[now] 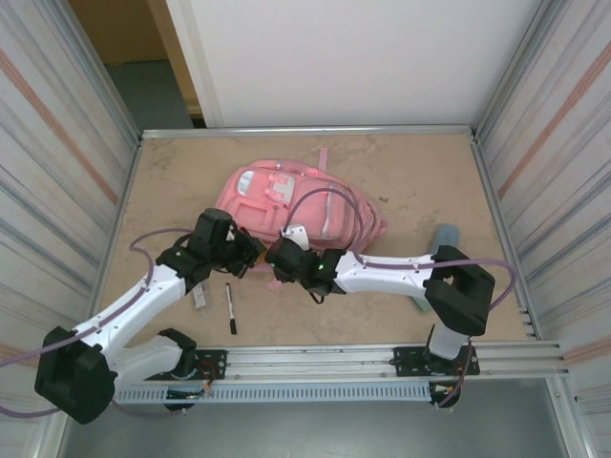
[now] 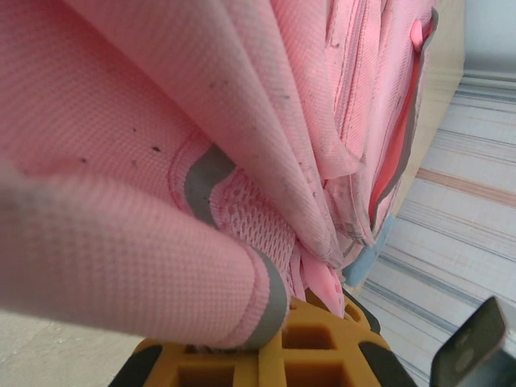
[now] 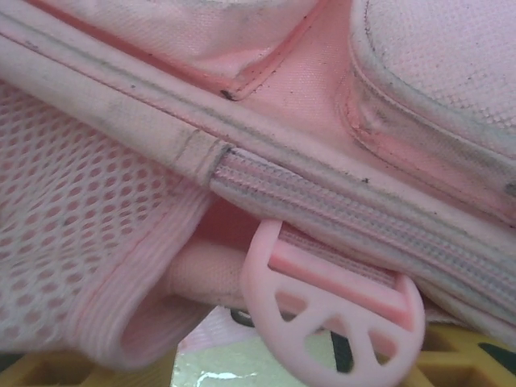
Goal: Pack books, pencil case, and school supplies into a backpack
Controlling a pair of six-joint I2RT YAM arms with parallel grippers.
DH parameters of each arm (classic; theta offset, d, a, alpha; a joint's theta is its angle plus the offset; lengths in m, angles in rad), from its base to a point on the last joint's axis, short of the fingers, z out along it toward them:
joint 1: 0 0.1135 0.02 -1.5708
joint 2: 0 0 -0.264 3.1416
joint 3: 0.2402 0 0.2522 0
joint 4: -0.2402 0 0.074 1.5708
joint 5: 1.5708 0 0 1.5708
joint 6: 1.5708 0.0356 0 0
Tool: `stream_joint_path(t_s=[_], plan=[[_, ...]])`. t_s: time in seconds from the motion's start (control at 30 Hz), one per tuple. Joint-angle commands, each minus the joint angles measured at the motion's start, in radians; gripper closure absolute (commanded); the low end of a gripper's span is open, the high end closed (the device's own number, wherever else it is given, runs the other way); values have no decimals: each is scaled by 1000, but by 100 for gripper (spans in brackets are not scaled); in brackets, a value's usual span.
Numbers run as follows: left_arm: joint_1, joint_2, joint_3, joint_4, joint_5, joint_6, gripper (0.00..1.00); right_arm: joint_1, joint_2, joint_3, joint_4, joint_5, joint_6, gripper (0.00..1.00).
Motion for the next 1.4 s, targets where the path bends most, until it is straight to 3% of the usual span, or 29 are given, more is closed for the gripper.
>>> stream_joint_path(t_s=[0.0,0.07,0.17,0.53,0.7,0.8,1.03,1.13,1.37], plan=[[-15,-59,24,26,56,-19,100,-28,30,30,49,40,30,62],[-14,-55,23,34,66,-25,100,-29,28,29,60,47,33,76],[-14,-44,21,49,83,-24,100,-33,33,33,64,48,25,86],[14,-25,43,17,52,30,100,-45,-33,9,-28,-24,73,100],[88,-15,33,-13,9,115,100,-97,-82,-53,-72,-150,108,100],[194,10,37,-34,70,187,100,-140,-108,-100,-114,-228,121,100],[380,72,19,9,208,353,100,-169,-186,-158,-242,-168,85,100],[436,114,48,-20,182,444,100,-196,-224,-194,-287,-132,88,100],[541,312,183,-52,216,456,100,-293,-312,-301,-272,-198,32,100]])
